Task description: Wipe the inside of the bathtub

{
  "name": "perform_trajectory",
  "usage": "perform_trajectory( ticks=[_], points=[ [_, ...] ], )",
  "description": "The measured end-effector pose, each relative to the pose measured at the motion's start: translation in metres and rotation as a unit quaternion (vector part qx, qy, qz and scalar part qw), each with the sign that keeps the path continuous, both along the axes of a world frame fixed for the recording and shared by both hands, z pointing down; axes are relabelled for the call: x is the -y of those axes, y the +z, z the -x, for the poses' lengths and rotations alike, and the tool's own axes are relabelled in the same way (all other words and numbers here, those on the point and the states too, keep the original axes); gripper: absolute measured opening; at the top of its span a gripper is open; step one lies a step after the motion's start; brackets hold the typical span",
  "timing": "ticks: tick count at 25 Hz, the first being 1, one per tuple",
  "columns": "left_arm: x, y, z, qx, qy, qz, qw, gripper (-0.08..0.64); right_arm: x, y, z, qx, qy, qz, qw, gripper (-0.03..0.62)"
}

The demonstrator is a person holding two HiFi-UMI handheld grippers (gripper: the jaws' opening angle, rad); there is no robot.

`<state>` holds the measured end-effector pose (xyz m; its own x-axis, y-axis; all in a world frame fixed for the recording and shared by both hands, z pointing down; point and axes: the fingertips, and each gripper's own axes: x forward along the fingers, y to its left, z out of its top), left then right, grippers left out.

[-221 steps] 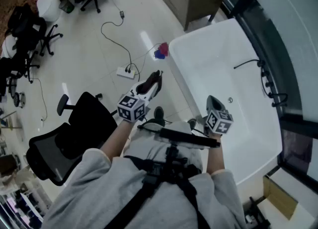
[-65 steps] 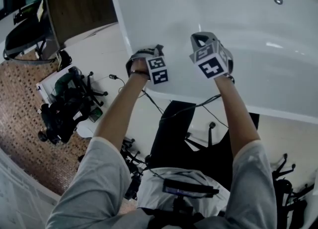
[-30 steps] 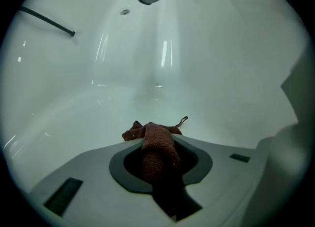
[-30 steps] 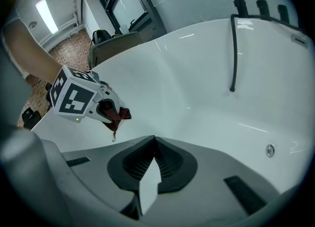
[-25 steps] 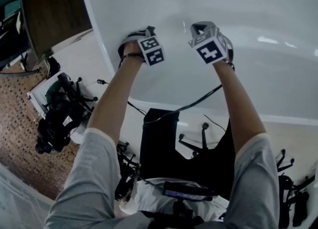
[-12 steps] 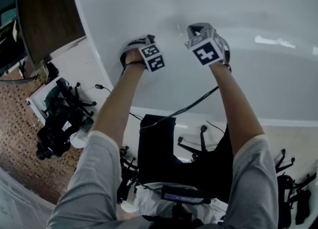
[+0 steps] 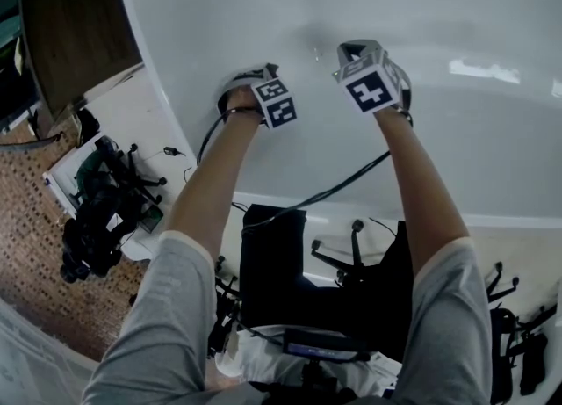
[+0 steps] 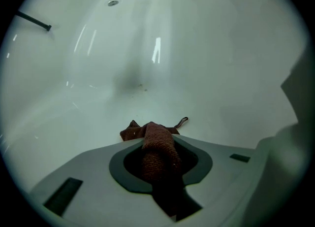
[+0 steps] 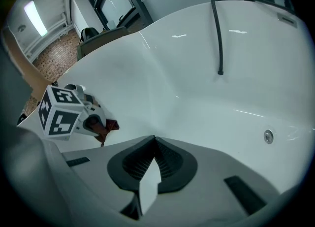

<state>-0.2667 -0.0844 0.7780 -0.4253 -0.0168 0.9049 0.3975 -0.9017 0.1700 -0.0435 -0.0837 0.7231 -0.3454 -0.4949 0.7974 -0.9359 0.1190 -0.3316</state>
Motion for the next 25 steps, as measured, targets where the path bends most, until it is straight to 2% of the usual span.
perform_trajectory(
  ticks=[3, 5, 11, 17, 20, 23, 25],
  points=[
    [-0.02, 0.004, 0.013, 0.02, 0.003, 0.019, 0.9996, 0.098, -0.001, 0.001, 0.003, 0.003, -0.003, 0.002, 1.0, 0.006],
    [-0.015, 0.007, 0.011, 0.017, -0.001, 0.018, 0.9997, 0.098, 0.001, 0.006, 0.004, 0.004, -0.003, 0.007, 1.0, 0.005],
    [0.027, 0.023, -0.017, -0.016, 0.009, -0.022, 0.9996, 0.098, 0.003, 0.018, 0.008, 0.004, -0.004, 0.012, 1.0, 0.005],
    [0.058, 0.033, -0.043, -0.016, 0.028, -0.044, 0.9985, 0.098, -0.002, 0.033, 0.004, 0.008, -0.003, 0.022, 1.0, 0.006],
    [0.037, 0.038, -0.035, -0.01, 0.02, -0.02, 0.9995, 0.098, -0.003, 0.038, 0.002, 0.014, 0.003, 0.027, 1.0, 0.006],
    [0.005, 0.04, -0.015, 0.017, 0.008, 0.017, 0.9997, 0.098, 0.005, 0.028, -0.002, 0.006, 0.008, 0.014, 1.0, 0.005],
    [-0.005, 0.04, -0.008, 0.027, 0.009, 0.027, 0.9992, 0.098, 0.008, 0.024, -0.006, 0.003, 0.008, 0.006, 1.0, 0.005]
  ],
)
